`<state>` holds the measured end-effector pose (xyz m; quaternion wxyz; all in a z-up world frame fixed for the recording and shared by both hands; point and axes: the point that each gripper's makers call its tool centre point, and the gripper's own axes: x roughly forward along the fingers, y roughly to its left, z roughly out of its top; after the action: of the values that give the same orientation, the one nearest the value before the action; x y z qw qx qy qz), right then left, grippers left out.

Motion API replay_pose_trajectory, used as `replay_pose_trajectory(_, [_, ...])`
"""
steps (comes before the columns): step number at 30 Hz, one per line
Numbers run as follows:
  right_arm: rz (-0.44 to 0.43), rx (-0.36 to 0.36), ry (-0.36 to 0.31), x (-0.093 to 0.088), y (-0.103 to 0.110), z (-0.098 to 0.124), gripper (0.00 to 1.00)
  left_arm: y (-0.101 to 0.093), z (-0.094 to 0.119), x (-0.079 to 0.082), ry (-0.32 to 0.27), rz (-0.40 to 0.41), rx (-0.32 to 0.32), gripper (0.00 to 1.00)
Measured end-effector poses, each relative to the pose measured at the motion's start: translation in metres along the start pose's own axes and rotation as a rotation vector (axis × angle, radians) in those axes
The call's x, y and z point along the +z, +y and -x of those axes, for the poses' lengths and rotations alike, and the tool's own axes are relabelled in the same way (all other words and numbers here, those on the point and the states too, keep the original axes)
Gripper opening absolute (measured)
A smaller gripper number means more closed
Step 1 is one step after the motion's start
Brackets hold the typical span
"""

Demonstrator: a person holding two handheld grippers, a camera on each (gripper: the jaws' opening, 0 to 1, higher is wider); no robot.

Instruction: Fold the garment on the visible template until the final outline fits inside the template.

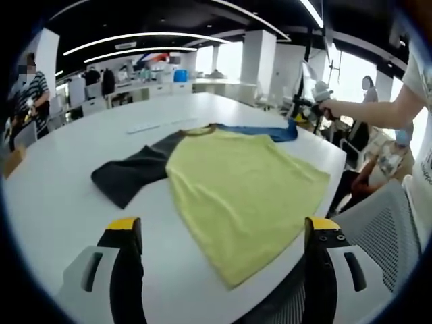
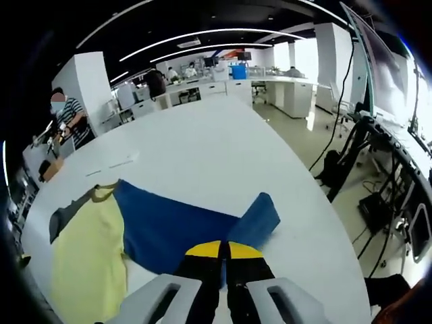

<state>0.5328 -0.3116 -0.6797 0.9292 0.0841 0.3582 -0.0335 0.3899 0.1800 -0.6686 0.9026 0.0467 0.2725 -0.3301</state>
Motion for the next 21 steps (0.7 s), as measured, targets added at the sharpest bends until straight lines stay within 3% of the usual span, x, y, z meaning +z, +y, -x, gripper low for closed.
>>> replay_pose_trajectory(8, [0.03, 0.04, 0.0, 0.007, 0.023, -0.002, 0.0, 0.001, 0.002, 0.0, -0.005, 0.002, 0.003, 0.98])
replay_pose_trajectory(12, [0.043, 0.061, 0.002, 0.017, 0.026, -0.015, 0.0, 0.001, 0.003, 0.0, -0.011, 0.004, 0.003, 0.98])
replay_pose_trajectory(21, [0.079, 0.099, 0.015, 0.019, 0.05, -0.023, 0.0, 0.002, 0.006, 0.002, -0.025, 0.0, -0.005, 0.99])
